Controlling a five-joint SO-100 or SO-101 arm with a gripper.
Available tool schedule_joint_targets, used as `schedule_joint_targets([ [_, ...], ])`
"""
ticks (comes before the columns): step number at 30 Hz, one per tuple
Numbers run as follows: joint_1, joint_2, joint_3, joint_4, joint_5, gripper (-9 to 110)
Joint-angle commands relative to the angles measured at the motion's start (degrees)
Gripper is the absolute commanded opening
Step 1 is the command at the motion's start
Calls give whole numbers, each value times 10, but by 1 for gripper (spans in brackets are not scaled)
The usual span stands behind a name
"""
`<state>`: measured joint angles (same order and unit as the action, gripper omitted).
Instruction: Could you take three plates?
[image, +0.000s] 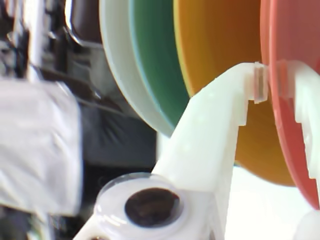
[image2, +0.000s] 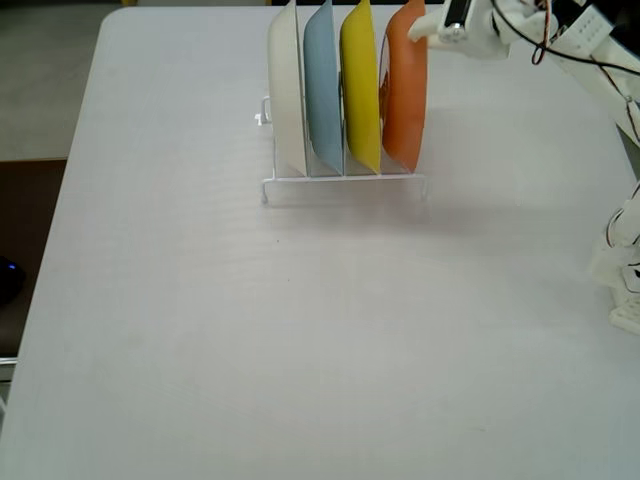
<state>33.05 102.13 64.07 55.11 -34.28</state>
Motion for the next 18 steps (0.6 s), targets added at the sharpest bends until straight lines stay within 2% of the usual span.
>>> schedule_joint_targets([
  [1, 11, 11, -142, 20, 28, -1],
  [9, 19, 20, -332, 143, 102, -1],
  [18, -47, 113, -338, 156, 190, -1],
])
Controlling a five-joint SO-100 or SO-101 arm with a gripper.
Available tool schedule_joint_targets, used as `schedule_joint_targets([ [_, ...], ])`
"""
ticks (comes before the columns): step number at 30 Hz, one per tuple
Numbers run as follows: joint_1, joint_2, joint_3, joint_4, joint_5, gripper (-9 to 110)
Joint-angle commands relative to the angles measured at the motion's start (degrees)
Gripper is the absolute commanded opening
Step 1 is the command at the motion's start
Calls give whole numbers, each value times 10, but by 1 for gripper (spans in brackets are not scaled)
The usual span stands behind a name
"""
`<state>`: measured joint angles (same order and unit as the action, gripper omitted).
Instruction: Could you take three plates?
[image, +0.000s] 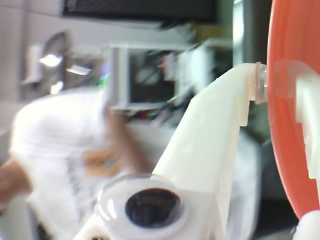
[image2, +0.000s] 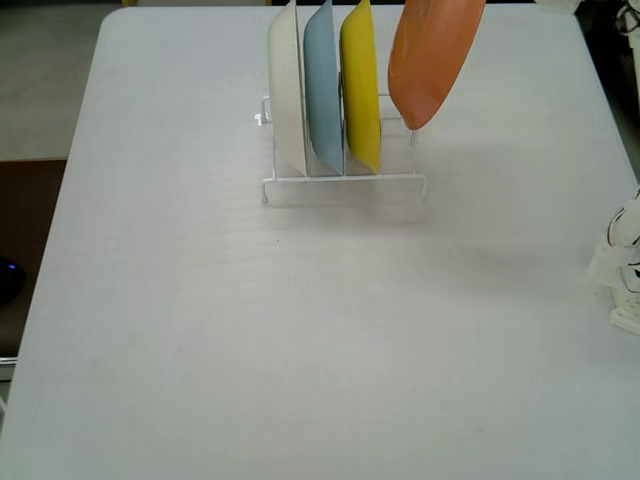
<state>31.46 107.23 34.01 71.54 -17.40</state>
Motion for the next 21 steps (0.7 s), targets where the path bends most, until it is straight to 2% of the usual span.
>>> schedule_joint_targets([
  [1, -44, 69, -38, -12, 29, -1],
  [15, -273, 155, 4, 11, 296, -1],
  [21, -359, 173, 120, -120, 299, -1],
])
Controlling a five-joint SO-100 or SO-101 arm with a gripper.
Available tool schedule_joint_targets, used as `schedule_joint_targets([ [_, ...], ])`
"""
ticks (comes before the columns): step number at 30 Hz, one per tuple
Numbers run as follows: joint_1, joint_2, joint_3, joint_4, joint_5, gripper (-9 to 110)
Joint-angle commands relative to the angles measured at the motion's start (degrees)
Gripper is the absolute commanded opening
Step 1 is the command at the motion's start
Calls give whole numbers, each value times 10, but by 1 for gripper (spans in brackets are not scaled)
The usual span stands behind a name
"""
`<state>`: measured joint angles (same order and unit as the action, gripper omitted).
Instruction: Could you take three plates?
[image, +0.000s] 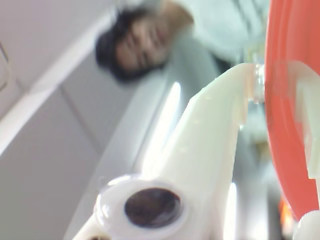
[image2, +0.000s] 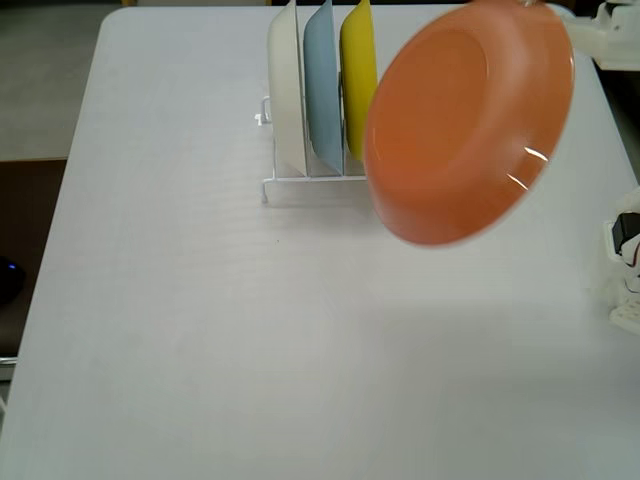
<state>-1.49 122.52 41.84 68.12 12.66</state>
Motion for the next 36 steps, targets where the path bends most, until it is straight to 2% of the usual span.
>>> schedule_joint_targets([
  [1, -36, 21, 64, -124, -13, -1],
  [7, -54, 21, 205, -338, -65, -1],
  [18, -69, -6, 338, -567, -74, -1],
  [36, -72, -87, 341, -681, -89, -1],
])
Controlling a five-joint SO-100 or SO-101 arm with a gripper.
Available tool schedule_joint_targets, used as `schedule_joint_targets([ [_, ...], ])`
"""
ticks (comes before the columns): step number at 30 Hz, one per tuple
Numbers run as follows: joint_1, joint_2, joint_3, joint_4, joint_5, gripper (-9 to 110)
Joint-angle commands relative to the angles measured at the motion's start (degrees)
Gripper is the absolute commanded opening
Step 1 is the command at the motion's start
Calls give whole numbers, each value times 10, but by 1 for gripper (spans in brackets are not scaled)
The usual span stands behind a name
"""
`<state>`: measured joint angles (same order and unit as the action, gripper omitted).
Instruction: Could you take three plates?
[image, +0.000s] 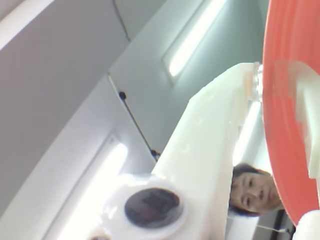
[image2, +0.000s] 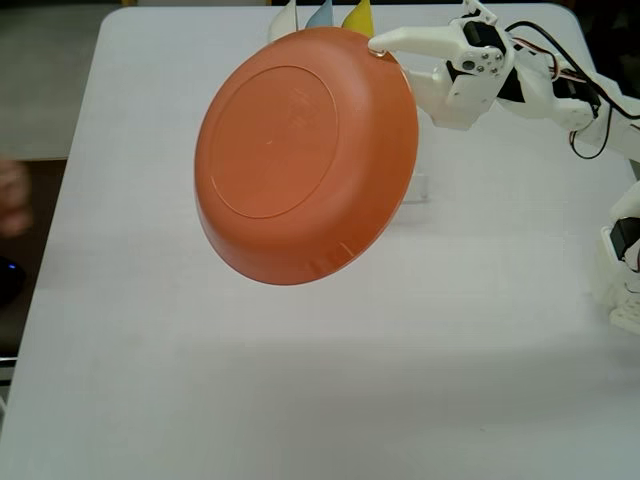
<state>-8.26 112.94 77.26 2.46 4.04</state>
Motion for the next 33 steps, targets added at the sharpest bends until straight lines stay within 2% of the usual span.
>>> schedule_joint_targets([
  [1, -4, 9, -12, -25, -4, -1],
  [26, 4, 14, 19, -31, 2, 0],
  [27, 5, 16, 20, -21, -4, 4],
  [30, 16, 18, 20, 8, -21, 27],
  [33, 24, 23, 19, 33, -48, 37],
])
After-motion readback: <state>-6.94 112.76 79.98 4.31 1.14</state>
